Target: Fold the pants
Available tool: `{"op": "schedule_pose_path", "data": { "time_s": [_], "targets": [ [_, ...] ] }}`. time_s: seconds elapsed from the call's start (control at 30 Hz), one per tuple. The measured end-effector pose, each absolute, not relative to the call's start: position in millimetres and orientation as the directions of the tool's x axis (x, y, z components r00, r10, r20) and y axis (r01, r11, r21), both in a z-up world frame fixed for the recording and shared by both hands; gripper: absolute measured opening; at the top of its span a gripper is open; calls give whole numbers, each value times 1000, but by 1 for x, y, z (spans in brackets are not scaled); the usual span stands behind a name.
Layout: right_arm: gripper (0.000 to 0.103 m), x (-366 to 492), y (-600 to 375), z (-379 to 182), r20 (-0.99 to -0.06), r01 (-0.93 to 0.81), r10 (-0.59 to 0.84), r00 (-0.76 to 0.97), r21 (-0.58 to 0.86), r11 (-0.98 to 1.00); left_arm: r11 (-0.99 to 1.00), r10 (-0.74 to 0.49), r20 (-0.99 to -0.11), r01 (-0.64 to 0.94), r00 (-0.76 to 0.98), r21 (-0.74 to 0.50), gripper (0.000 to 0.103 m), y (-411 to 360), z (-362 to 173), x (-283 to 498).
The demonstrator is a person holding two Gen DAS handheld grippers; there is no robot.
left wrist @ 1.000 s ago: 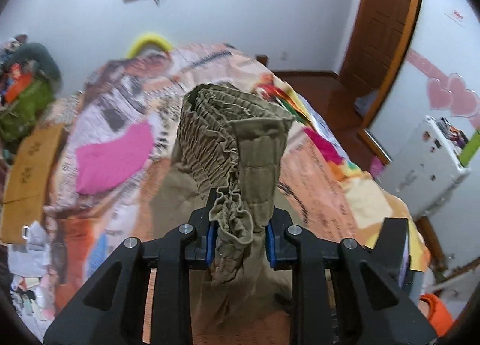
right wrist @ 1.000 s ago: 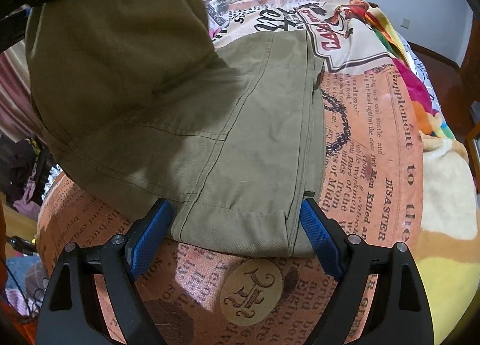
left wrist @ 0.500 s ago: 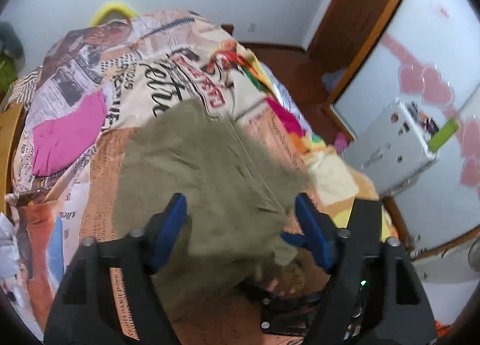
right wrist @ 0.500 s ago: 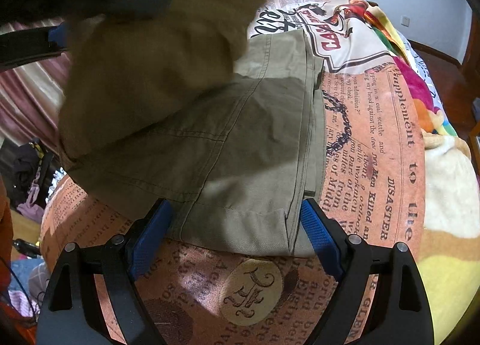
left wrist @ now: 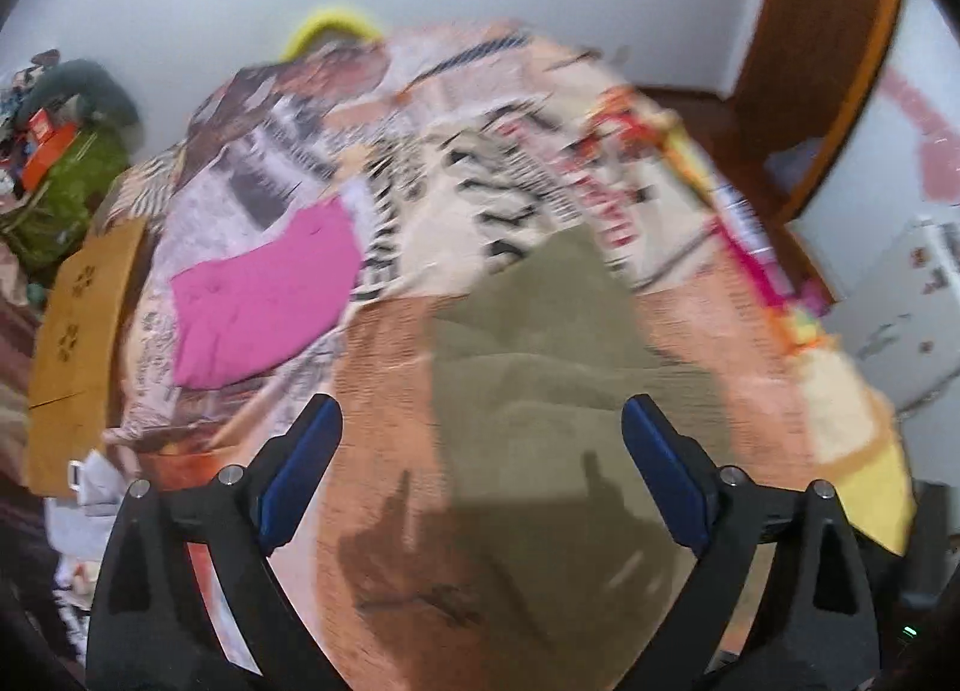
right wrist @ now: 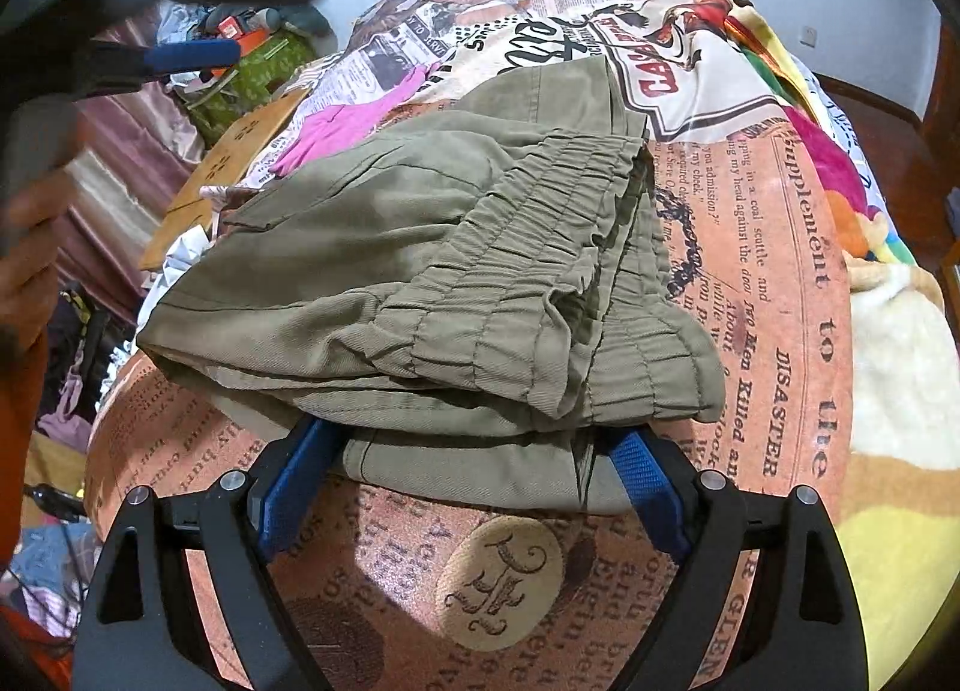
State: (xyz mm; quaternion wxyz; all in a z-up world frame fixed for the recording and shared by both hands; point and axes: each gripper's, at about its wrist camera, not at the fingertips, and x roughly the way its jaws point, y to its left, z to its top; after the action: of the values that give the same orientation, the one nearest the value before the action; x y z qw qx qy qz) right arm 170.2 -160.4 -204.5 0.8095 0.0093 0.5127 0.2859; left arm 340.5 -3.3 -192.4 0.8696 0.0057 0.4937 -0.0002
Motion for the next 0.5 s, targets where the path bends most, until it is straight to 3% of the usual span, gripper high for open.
{"op": "schedule_pose_path", "data": {
  "time_s": [0.3,0.5],
  "targets": [
    [88,170,-163,-203,-826,-439,469,313,312,843,998,0,-933,-59,359,-22,95,28,-255,412],
    [88,171,-163,-201,-837,-445,455,303,298,844,988,152,-952,-6,266,156,95,8,-310,441]
  ]
}}
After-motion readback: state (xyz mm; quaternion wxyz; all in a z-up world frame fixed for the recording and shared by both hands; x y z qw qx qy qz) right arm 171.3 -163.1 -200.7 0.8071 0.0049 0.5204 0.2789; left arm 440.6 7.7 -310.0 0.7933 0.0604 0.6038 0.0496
